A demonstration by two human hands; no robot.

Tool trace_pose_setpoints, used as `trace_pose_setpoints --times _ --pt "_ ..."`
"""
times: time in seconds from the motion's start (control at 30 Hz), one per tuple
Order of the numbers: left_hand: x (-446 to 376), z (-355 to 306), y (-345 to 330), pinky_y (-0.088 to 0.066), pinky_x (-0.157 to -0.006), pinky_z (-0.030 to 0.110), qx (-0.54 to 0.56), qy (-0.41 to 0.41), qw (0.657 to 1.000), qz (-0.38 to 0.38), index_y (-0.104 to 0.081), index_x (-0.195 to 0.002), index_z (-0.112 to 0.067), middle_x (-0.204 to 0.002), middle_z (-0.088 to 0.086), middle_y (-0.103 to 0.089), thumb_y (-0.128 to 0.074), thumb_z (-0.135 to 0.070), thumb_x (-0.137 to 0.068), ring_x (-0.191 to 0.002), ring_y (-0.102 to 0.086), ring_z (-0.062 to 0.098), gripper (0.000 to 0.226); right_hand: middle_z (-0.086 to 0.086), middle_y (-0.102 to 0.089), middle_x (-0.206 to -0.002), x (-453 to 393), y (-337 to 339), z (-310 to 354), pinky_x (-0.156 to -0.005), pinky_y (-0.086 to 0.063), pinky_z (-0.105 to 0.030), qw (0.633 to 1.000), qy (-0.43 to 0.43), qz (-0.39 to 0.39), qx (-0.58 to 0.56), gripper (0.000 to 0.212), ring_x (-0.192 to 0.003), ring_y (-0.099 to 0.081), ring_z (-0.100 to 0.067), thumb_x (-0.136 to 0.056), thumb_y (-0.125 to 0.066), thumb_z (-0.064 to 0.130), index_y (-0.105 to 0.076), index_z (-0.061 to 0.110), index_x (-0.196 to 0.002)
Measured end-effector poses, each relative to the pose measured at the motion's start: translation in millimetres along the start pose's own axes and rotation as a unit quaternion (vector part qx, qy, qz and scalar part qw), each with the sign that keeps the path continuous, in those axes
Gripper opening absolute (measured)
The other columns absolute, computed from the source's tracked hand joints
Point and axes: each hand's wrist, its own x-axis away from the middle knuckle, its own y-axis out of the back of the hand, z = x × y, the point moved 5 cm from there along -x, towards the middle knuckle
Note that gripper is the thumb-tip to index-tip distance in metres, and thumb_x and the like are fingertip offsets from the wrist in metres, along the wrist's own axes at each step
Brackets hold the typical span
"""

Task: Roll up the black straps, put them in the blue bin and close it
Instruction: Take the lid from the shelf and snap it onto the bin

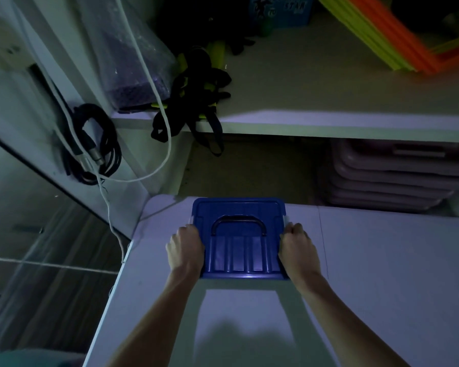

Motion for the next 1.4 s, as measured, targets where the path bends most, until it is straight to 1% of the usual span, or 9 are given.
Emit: trace_pose_setpoints --times 0.17,0.27,0.4,0.57,0.77,0.83,1.0,1.17,1.4 --pt "-13.9 36.2 -8.5 -0.042 -0.048 0.029 0.299 0.126 0.946 0.012 -0.059 -0.052 -0.006 -0.052 0.006 -0.053 -0.063 -0.019 -0.082 -0.048 -0.046 0.022 0.033 -0.012 -0.067 -0.065 -6.2 10.9 -34.6 -0.06 -0.043 -0.026 0.951 -0.114 -0.033 -0.285 0.024 -0.057 -0.057 -0.016 -0.092 -0.057 0.009 -0.068 0.003 -0.071" --pt "-25.1 56.7 -22.7 -0.062 -0.062 0.046 0.456 0.226 0.858 0.069 -0.073 -0.064 -0.004 -0.065 0.01 -0.07 -0.074 -0.013 -0.071 -0.057 -0.061 0.025 0.011 -0.003 -0.072 -0.076 -11.5 3.3 -47.8 -0.073 -0.055 -0.033 0.878 -0.255 0.052 -0.402 0.012 -0.069 -0.065 -0.018 -0.085 -0.064 0.009 -0.073 0.013 -0.077" --pt "-31.9 57.2 -37.3 -0.058 -0.082 0.051 0.467 0.248 0.831 0.171 -0.067 -0.078 -0.004 -0.075 0.016 -0.067 -0.075 -0.015 -0.08 -0.069 -0.061 0.026 0.014 -0.009 -0.061 -0.073 -17.7 -1.8 -40.1 -0.069 -0.048 -0.03 0.848 -0.267 0.173 -0.424 0.03 -0.066 -0.054 -0.019 -0.096 -0.053 0.009 -0.062 0.006 -0.068" --pt "-37.5 48.0 -40.2 -0.058 -0.077 0.041 0.396 0.235 0.868 0.184 -0.065 -0.078 -0.003 -0.072 0.013 -0.064 -0.076 -0.027 -0.083 -0.068 -0.06 0.025 0.027 -0.012 -0.059 -0.112 -19.2 -8.7 -23.6 -0.079 -0.043 -0.033 0.91 -0.194 0.248 -0.269 0.021 -0.092 -0.056 -0.025 -0.103 -0.039 0.021 -0.051 0.006 -0.11" --pt "-31.1 41.2 -41.6 -0.048 -0.062 0.03 0.344 0.219 0.902 0.14 -0.051 -0.061 -0.011 -0.064 0.006 -0.057 -0.075 -0.026 -0.084 -0.062 -0.056 0.025 0.036 -0.017 -0.049 -0.138 -13.9 -13.0 -11.1 -0.091 -0.036 -0.029 0.913 -0.17 0.272 -0.251 0.039 -0.116 -0.053 -0.03 -0.102 -0.034 0.008 -0.025 0.006 -0.139" --pt "-31.1 40.9 -39.3 -0.046 -0.06 0.029 0.338 0.209 0.907 0.136 -0.05 -0.059 -0.012 -0.062 0.006 -0.057 -0.074 -0.025 -0.084 -0.062 -0.056 0.025 0.037 -0.018 -0.05 -0.137 -12.8 -11.0 -13.8 -0.093 -0.037 -0.032 0.913 -0.172 0.263 -0.26 0.036 -0.119 -0.053 -0.031 -0.104 -0.034 0.019 -0.029 0.007 -0.138" --pt "-31.8 15.3 -36.7 -0.038 -0.062 0.029 0.325 0.147 0.922 0.148 -0.039 -0.052 -0.016 -0.057 0.007 -0.043 -0.067 -0.013 -0.084 -0.059 -0.046 0.021 0.043 -0.009 -0.058 -0.093 -2.1 8.6 -44.3 -0.064 -0.041 -0.03 0.929 -0.179 0.185 -0.268 0.021 -0.076 -0.054 -0.016 -0.102 -0.043 0.026 -0.049 0.005 -0.103" --pt "-24.9 -60.9 -38.8 -0.037 -0.061 0.03 0.315 0.061 0.932 0.171 -0.044 -0.05 -0.016 -0.053 0.004 -0.043 -0.061 -0.003 -0.078 -0.058 -0.045 0.019 0.035 -0.009 -0.059 -0.112 7.9 47.6 -103.5 -0.088 -0.044 -0.03 0.926 -0.216 0.103 -0.291 0.037 -0.099 -0.058 -0.025 -0.099 -0.049 0.019 -0.045 0.008 -0.135" --pt "-11.5 -166.4 -58.3 -0.043 -0.062 0.031 0.316 0.012 0.926 0.205 -0.058 -0.059 -0.012 -0.063 0.008 -0.059 -0.058 -0.008 -0.073 -0.063 -0.057 0.024 0.014 -0.015 -0.066 -0.111 -0.5 82.2 -186.9 -0.081 -0.05 -0.033 0.91 -0.253 0.073 -0.319 0.031 -0.093 -0.064 -0.027 -0.098 -0.049 0.017 -0.051 0.008 -0.128"
